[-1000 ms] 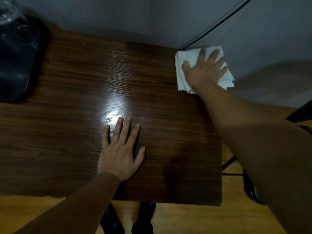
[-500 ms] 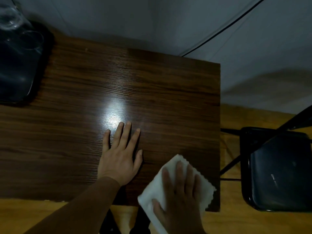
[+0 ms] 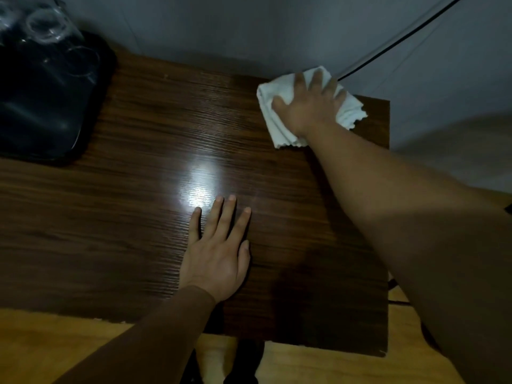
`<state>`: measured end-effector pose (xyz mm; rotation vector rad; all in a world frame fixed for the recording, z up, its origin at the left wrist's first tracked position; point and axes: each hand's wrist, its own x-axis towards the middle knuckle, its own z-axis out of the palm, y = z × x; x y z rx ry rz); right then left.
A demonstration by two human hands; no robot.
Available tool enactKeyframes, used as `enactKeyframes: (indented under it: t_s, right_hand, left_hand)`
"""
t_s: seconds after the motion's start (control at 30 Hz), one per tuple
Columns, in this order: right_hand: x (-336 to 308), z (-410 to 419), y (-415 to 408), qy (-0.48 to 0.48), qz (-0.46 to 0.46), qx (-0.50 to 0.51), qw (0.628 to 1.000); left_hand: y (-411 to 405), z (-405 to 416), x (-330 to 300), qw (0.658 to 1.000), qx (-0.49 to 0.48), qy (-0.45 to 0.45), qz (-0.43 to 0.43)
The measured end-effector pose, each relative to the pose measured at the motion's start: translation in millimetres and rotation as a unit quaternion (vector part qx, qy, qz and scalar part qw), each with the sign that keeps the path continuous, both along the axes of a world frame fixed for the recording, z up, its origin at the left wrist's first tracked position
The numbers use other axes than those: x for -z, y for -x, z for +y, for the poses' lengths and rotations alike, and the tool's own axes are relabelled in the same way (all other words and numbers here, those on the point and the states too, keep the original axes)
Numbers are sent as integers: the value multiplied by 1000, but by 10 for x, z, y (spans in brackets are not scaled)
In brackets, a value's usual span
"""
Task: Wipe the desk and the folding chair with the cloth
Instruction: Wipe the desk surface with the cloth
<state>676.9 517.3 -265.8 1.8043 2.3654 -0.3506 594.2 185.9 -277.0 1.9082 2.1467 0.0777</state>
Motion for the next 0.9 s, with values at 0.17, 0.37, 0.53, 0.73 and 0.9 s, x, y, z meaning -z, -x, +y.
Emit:
enactKeyframes:
  t_s: [0.17, 0.37, 0.53, 0.73, 0.9]
  right_hand:
    - [14, -902, -255, -30, 15, -34, 999]
    - [-34, -3041, -645, -35, 18, -51, 998]
    - [-22, -4163, -691, -20, -12, -40, 999]
    - [-2, -3760, -224, -37, -43, 9, 998]
    - [54, -2704, 398, -42, -14, 84, 995]
  left_hand:
    - [-9, 0, -9, 1000, 0, -2, -8]
    - [109, -28, -99, 979, -41, -56, -194]
    - [903, -78, -146, 976, -17, -107, -189]
    - [1803, -66, 32, 999, 1, -13, 39]
    - [1831, -62, 93, 998, 16, -26, 48]
